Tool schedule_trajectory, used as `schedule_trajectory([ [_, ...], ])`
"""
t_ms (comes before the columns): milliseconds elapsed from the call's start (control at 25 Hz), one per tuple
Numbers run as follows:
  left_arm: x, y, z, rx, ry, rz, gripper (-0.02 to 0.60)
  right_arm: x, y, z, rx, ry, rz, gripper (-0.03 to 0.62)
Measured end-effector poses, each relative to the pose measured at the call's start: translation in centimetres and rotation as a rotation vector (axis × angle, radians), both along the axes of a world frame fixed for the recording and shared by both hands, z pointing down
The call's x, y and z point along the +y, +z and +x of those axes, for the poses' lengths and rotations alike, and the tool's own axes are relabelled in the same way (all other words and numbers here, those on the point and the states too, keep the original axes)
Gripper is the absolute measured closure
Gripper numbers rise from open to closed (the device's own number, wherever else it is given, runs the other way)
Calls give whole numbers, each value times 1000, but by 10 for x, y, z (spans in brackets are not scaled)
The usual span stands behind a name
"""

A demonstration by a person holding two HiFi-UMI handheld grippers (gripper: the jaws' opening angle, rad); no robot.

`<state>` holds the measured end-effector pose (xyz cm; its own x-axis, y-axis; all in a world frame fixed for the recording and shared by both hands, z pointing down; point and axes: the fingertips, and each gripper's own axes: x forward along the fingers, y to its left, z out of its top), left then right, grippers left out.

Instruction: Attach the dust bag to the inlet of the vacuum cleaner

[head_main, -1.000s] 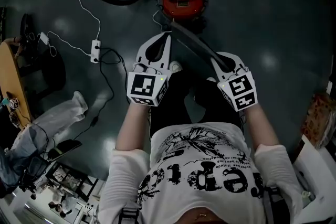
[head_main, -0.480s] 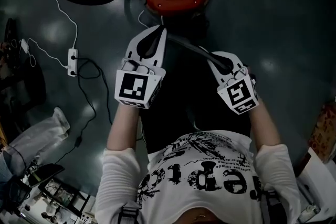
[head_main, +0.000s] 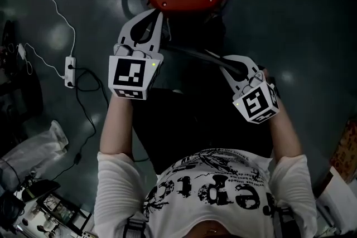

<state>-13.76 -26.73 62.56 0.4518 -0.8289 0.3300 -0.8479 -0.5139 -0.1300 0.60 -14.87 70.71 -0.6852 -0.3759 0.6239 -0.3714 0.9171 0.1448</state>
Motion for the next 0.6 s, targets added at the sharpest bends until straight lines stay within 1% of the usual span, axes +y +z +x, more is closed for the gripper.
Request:
schedule_trajectory([
  [40,-7,1,-1,-32,2,8,578,0,-2,0,-3,-8,-2,572],
  [120,-23,1,1,-89,10,29,516,-2,-7,1,-10,-23,-3,573],
  [240,-56,6,7,-148,16,40,432,-7,-8,1,-18,-37,-4,572],
  [360,-85,10,14,-235,55,53,402,-10,-5,-1,-31,-39,-22,573],
  [440,-97,17,19,-308,117,38,390,-9,-4,-2,-32,-50,-34,572],
  [600,-112,32,25,-502,276,-3,382,-9,0,-1,-19,-75,-42,573],
])
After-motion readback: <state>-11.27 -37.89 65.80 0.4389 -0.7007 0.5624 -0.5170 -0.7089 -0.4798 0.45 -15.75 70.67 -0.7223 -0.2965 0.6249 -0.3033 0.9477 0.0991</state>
